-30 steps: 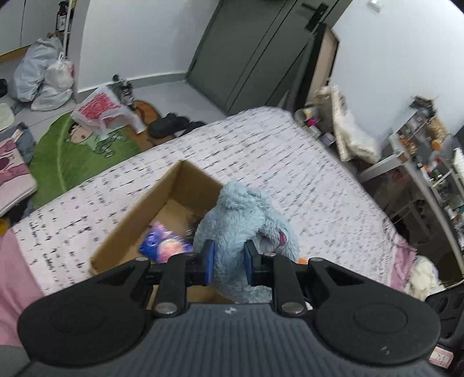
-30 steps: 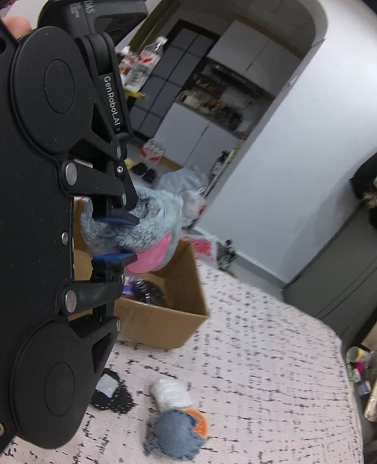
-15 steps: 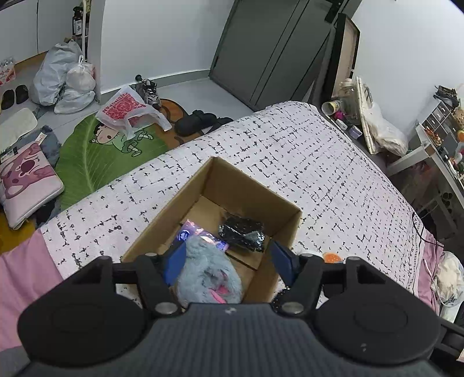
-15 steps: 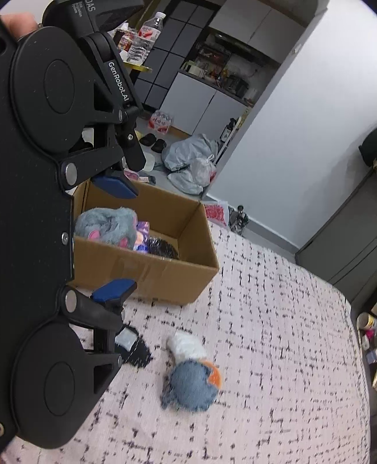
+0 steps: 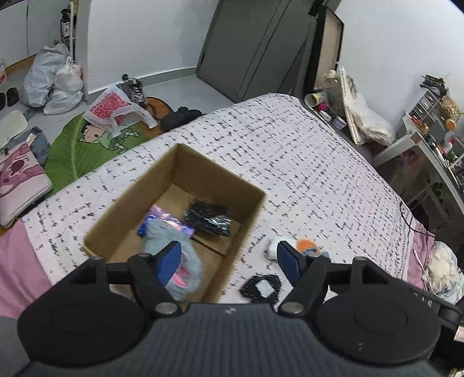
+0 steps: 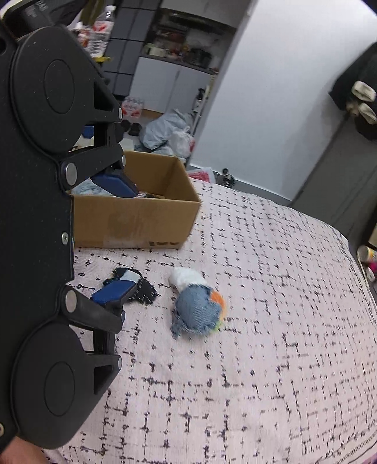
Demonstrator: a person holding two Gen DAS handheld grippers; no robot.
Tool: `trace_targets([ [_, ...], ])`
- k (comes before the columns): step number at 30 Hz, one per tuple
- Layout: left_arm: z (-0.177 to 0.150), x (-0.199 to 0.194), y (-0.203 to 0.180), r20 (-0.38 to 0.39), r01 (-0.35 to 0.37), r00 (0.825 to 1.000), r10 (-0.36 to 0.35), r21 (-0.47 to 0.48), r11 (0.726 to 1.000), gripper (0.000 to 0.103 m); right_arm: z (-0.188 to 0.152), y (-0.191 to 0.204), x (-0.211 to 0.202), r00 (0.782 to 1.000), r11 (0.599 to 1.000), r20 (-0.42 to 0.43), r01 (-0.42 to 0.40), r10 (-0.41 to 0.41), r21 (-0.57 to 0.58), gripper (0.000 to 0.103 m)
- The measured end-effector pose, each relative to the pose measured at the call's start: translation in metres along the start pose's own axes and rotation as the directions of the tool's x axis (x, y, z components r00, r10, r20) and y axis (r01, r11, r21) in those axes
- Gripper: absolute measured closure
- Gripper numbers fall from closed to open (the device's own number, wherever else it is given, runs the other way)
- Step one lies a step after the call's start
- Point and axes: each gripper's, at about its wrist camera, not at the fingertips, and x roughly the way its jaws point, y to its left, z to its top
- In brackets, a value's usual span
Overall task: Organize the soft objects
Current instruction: 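Grasp the black patch with the left gripper while the right grasps the denim plush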
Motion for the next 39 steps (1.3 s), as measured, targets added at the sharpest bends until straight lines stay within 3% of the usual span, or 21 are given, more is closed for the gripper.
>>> trace_targets([
  [6,-0.011,0.010,-0.021,-0.012,0.018,1.000,-0.018,-0.019,1.000,0.032,0.008,-0.019,-0.012,0.997,0.997,0.071,0.030,-0.035,0.071,0.040],
  [12,-0.024,0.027,-0.038,-0.038,0.025,0.999,-0.027,-0.060,0.998,0.032,0.015,-0.038,-0.018,0.992,0.987,0.127,0.009,-0.029,0.158,0.040],
  [22,-0.041,0.062,-0.064,-0.091,0.032,0.995,-0.034,-0.025,0.999,0.032,0.021,-0.073,-0.014,0.986,0.946,0.148,0.022,-0.074,0.324,0.040],
  [33,-0.057,0.110,-0.069,-0.166,0.024,0.986,-0.026,-0.013,1.000,0.033,0.025,-0.072,0.009,0.990,0.949,0.117,0.041,-0.081,0.312,0.040],
  [39,-0.063,0.134,-0.067,-0.187,-0.029,0.982,0.028,0.000,1.000,0.035,0.029,-0.072,0.025,0.992,0.957,0.100,0.041,-0.073,0.289,0.040],
])
